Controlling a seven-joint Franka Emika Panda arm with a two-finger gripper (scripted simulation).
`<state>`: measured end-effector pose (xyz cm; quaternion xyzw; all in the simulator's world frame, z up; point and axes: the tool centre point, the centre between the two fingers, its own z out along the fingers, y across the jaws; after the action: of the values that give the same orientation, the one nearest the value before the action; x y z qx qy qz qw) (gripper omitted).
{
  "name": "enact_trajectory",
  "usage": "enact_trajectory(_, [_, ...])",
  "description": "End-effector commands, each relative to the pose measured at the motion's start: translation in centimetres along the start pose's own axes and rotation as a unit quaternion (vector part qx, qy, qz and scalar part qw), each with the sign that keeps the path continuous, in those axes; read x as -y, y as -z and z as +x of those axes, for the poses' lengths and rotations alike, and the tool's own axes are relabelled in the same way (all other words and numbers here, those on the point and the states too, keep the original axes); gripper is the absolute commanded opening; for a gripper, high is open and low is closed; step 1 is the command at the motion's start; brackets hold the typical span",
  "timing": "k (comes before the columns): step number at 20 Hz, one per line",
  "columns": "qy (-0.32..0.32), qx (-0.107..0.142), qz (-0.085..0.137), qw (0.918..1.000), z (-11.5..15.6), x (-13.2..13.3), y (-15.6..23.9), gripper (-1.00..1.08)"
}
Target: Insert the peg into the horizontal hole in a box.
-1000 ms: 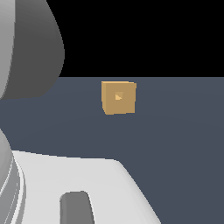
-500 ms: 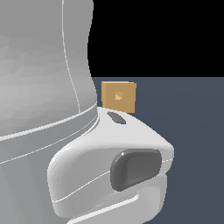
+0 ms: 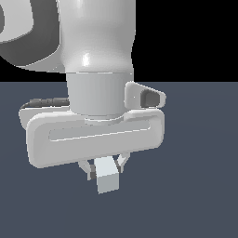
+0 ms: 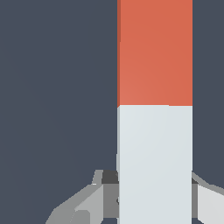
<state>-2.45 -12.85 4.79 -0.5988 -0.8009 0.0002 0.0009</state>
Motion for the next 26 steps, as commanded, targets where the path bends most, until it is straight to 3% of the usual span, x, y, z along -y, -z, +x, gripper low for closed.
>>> enact_trajectory(1, [-0.004, 0.0, -0.001, 1.0, 2.7, -1.7, 0.7, -1.0])
enact_trajectory(15, [-0.026, 0.001, -0.001, 0.9997, 16.5, -11.1, 3.7, -1.0])
enact_trajectory(26, [-0.035, 0.001, -0.001, 0.9994, 21.9, -15.5, 4.9, -1.0])
